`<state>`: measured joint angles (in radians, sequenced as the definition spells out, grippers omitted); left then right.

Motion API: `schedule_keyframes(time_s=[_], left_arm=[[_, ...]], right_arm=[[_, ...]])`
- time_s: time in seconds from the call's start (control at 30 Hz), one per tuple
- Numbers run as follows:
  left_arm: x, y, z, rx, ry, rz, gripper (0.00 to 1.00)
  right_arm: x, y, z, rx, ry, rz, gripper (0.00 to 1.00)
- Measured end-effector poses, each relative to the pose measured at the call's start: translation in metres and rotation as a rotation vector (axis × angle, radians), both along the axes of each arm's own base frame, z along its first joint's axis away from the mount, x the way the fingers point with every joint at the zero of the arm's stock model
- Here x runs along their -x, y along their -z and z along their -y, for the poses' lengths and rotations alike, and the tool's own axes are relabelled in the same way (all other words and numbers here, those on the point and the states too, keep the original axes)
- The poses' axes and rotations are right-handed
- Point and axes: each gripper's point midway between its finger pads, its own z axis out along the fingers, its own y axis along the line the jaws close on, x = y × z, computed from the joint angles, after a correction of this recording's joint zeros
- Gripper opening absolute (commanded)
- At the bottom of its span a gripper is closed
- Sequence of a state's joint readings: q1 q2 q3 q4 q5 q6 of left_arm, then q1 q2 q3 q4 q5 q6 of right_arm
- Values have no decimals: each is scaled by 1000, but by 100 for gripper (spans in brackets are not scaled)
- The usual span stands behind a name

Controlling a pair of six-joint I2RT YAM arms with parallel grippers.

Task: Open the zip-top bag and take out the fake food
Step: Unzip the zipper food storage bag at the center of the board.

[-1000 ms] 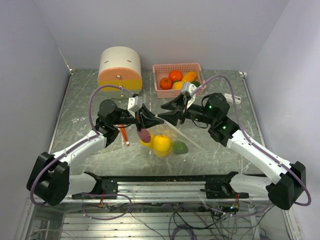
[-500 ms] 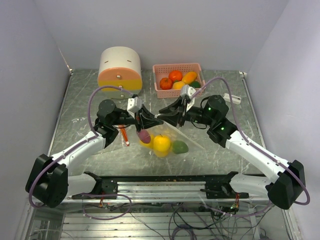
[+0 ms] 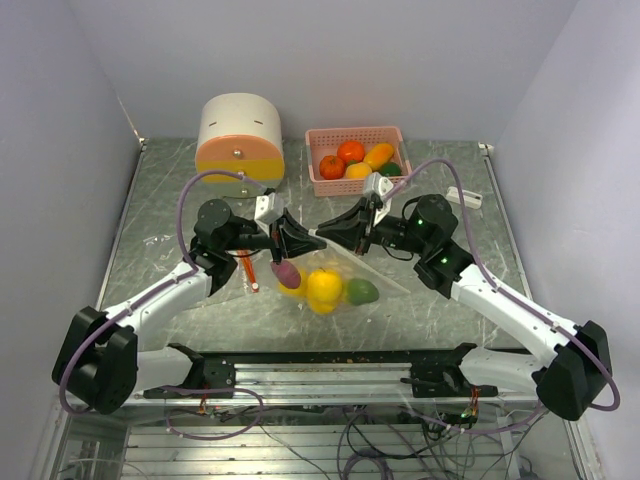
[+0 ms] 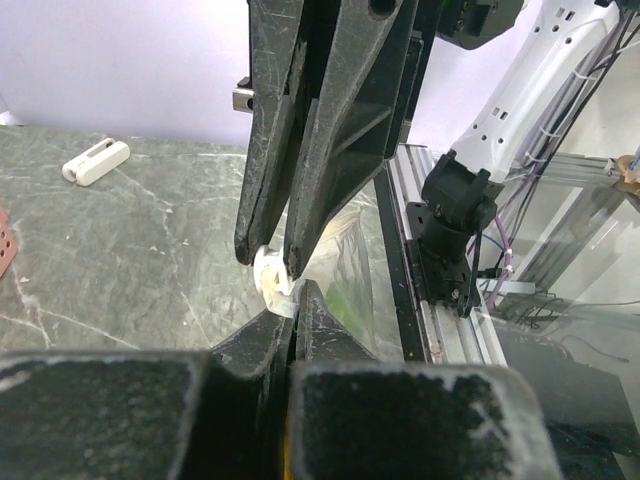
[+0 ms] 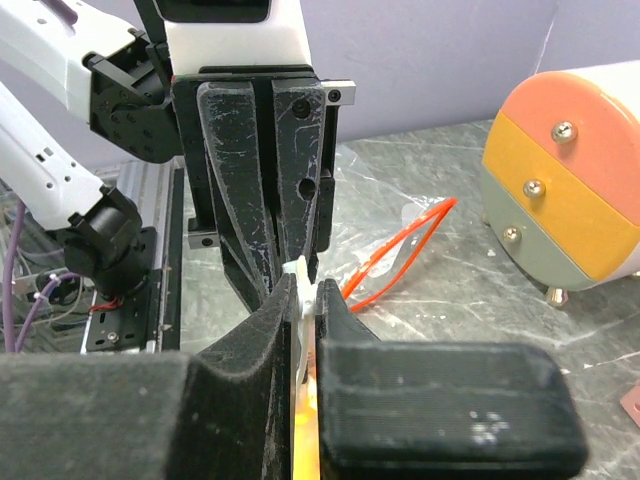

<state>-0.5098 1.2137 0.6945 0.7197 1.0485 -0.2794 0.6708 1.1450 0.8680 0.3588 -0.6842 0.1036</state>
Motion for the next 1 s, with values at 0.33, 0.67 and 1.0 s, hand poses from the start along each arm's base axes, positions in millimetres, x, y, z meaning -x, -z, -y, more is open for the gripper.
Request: schedule_keyframes(time_s=[0.33, 0.67, 1.0], left_arm=[[-8, 0, -8, 25, -40, -24, 7], [-51, -10, -48, 142, -260, -102, 7], [-122, 5, -106, 354, -460, -334, 7]], right_arm=[[-2, 4, 4, 10, 27, 6, 0], [-2, 31, 23, 61, 124, -32, 0], [10, 47, 48, 96, 203, -70, 0]])
